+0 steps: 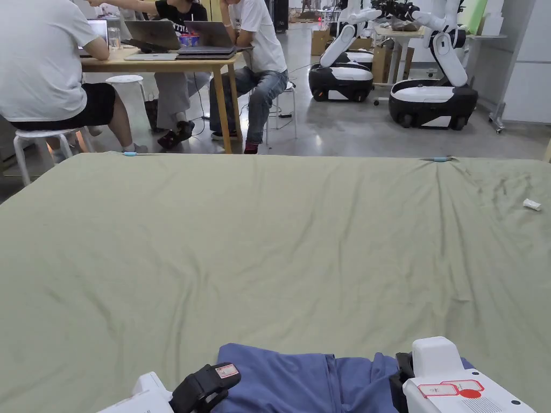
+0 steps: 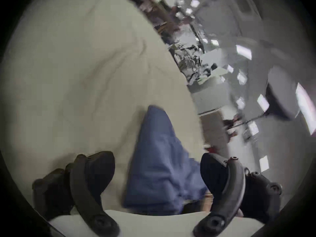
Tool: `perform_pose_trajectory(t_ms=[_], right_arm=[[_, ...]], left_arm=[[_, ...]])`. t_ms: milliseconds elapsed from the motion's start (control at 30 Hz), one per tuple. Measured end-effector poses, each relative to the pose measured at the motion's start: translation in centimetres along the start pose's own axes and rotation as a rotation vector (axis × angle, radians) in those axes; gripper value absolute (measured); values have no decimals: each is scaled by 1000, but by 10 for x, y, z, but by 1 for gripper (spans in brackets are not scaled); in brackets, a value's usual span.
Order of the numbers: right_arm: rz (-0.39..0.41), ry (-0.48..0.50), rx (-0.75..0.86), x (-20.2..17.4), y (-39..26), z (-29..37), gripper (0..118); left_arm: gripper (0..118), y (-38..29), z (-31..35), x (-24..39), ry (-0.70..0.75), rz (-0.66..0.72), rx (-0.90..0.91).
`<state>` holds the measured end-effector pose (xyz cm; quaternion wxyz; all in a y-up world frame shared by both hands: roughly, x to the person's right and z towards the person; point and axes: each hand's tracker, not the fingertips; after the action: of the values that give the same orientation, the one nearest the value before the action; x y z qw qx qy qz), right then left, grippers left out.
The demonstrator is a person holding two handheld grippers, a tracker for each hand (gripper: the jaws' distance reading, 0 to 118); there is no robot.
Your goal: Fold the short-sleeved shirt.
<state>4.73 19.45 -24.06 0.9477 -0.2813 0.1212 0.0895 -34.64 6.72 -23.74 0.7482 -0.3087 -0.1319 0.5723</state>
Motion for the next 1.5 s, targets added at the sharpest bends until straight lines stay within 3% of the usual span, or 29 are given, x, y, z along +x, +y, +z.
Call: perform_pose_trajectory(t_ms=[67,100,133,167,200,267,400,567,667,867,1033,1133,1200,1233,1267,1367,1500], right_arm=[[9,-1,2,3,1,-1,0],[14,1,8,4,1,0,0],[21,5,18,5,0,1,0],[25,-1,17,6,1,3,0],[27,-11,12,6,2,4,0],[25,-15,10,9,2,4,0],[17,-25,11,9,4,5,0],[27,-42,16,9,3,0,0],[24,-48,7,8,3,0,0],[14,-62,5,24,-2,8,0],[-5,-94,6,43,-11,22,0],[-9,-110,4,54,-15,26,0],[-11,-113,3,60,-17,28,0],[-18,-108,3,64,-18,28,0],[-25,-98,2,66,-18,28,0],[-22,-84,-2,67,-19,25,0],[-40,-58,-21,59,-15,18,0]], left_arm=[[101,-7,-15,-9,-139,94,-13],[93,-10,-20,-9,-122,117,-14],[76,-19,-19,19,-123,136,-10],[29,-21,-21,22,-77,141,-1],[9,-23,-23,23,0,133,14],[8,-19,-22,33,130,5,38],[7,-3,6,47,141,-91,127],[7,42,47,64,477,-494,255],[7,25,52,97,482,-642,260],[7,-58,-15,172,390,-917,161],[7,-114,-103,175,367,-974,-28],[7,-151,-145,169,493,-1114,-107],[8,-162,-154,161,511,-1113,-133],[10,-165,-155,159,511,-1121,-125],[20,-167,-153,160,519,-1139,-109],[68,-154,-135,175,412,-1043,-83],[71,-131,-96,215,306,-940,22]])
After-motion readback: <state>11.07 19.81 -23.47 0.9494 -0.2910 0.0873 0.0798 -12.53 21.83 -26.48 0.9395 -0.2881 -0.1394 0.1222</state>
